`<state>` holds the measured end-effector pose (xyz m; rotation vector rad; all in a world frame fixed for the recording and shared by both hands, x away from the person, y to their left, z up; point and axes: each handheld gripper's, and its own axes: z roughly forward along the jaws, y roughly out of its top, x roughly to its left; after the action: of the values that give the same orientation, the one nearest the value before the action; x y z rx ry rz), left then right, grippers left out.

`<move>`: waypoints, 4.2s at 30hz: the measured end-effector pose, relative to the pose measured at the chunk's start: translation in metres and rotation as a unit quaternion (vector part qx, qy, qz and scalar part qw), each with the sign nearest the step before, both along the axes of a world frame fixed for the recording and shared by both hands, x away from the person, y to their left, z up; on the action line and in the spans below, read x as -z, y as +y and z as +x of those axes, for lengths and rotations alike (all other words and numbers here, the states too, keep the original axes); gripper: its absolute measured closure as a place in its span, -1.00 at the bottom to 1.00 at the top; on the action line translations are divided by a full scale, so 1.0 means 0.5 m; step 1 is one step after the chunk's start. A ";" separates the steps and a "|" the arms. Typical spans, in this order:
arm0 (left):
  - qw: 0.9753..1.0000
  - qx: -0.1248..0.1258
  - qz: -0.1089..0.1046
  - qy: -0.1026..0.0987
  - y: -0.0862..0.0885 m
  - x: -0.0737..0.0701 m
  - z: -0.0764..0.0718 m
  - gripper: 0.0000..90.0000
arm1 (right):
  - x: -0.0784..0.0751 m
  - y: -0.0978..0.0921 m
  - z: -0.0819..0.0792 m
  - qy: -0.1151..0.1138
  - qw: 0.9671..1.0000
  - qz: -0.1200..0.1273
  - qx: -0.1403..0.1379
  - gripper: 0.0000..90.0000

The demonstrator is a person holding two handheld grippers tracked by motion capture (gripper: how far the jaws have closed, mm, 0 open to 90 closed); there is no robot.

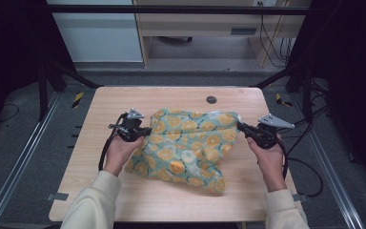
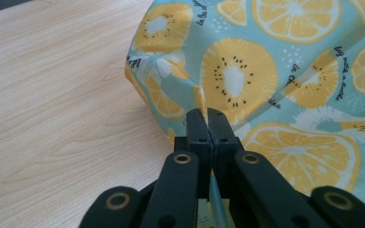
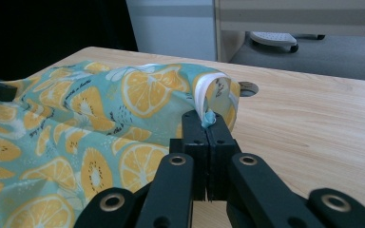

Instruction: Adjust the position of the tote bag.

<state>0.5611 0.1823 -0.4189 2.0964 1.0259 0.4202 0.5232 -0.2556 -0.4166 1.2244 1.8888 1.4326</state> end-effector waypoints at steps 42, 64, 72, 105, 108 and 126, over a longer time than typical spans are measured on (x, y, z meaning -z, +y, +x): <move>0.990 -0.012 -0.059 -0.126 0.065 -0.042 -0.093 1.00 | -0.083 0.033 0.002 -0.038 0.998 -0.042 0.000 1.00; 0.983 -0.026 -0.052 -0.175 0.079 -0.049 -0.147 1.00 | -0.087 0.037 -0.083 -0.078 0.996 -0.032 -0.027 1.00; 0.981 -0.029 -0.055 -0.182 0.089 -0.035 -0.170 1.00 | -0.075 0.041 -0.107 -0.080 0.996 -0.030 -0.038 1.00; 0.979 -0.002 -0.095 -0.181 0.138 0.008 -0.309 1.00 | -0.010 0.044 -0.222 -0.072 0.995 -0.005 -0.068 1.00; 0.979 0.003 -0.094 -0.178 0.139 0.011 -0.325 1.00 | -0.007 0.042 -0.231 -0.070 0.995 0.002 -0.071 1.00; 0.988 0.058 -0.014 -0.143 0.116 0.041 -0.362 1.00 | 0.034 0.018 -0.275 -0.031 0.994 0.018 -0.102 1.00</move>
<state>0.3802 0.2402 -0.4391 1.9885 0.7348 0.6233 0.3856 -0.2467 -0.4335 1.0150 1.9995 1.5964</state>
